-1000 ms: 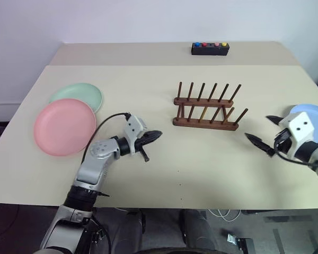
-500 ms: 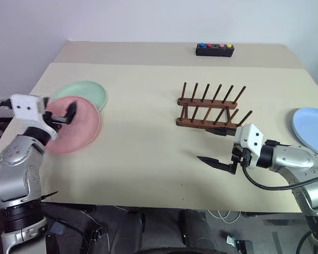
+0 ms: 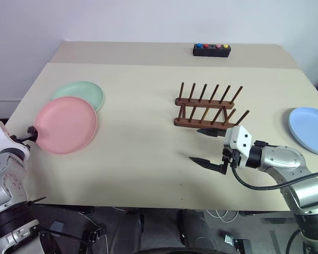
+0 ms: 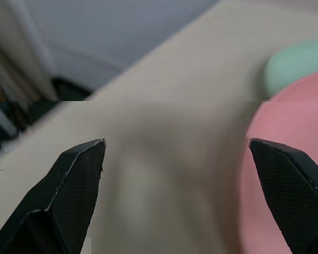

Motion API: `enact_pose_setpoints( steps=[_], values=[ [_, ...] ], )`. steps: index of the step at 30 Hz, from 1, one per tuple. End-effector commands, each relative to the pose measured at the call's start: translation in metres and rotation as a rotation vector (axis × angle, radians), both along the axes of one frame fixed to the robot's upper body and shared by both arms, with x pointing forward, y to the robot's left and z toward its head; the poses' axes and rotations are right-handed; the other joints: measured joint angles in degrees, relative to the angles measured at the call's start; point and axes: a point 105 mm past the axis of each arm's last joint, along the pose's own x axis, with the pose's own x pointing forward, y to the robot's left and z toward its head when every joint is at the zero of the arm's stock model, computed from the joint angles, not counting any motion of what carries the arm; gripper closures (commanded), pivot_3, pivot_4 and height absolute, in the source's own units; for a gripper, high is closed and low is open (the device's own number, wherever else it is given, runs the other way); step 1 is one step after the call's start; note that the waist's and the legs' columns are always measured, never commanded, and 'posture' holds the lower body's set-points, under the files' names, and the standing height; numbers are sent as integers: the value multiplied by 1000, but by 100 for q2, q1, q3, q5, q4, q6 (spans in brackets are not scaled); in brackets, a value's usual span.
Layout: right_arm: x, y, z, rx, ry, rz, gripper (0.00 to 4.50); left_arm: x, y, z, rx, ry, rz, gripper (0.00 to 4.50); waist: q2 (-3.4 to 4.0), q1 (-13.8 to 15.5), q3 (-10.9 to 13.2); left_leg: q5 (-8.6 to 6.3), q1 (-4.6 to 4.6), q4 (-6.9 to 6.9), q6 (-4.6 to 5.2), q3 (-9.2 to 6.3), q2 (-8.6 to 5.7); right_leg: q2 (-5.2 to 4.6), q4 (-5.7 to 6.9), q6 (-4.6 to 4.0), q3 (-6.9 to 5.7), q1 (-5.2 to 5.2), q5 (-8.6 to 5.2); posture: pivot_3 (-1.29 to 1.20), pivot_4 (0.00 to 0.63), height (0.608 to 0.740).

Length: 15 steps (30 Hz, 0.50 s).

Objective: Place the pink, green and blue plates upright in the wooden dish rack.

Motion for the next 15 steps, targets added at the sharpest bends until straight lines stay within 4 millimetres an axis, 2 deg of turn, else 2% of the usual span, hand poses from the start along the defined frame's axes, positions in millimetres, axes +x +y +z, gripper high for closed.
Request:
enact_pose_setpoints(
  steps=[1, 3, 6, 13, 15],
  values=[
    [-1, -1, 4, 12, -35, -6, 0, 6, -11, 6, -28, -28, -86, 55, -3, 4, -1, 0, 0, 0, 0, 0, 0, 0, 0, 0, 0, 0, 0, 0, 150, 734],
    [-2, -1, 3, 16, -36, -15, 0, 10, -21, 2, -70, -37, -143, 55, -3, 4, -2, 0, 0, 0, 0, 0, 0, -1, 0, -4, 0, 1, -2, 0, 150, 734],
    [-3, -3, 1, 17, -35, -22, 0, 10, -23, -1, -84, -42, -159, 887, -4, -4, -2, 0, 0, -1, -1, 0, 0, -1, -1, -12, 0, -1, -6, 0, 150, 734],
    [-2, -6, -1, 17, -35, -28, 0, 9, -24, -3, -91, -55, -150, 4330, -4, 0, -3, 0, 1, -3, -1, 1, 0, -1, -1, -13, 1, -1, -6, 0, 150, 734],
    [-2, -7, -1, 17, -37, -27, 0, 9, -25, -2, -95, -74, -155, 4430, -3, 8, -3, 0, 2, 0, -1, 1, 0, -2, -1, -13, 1, 2, -6, 0, 150, 734]
  ],
)
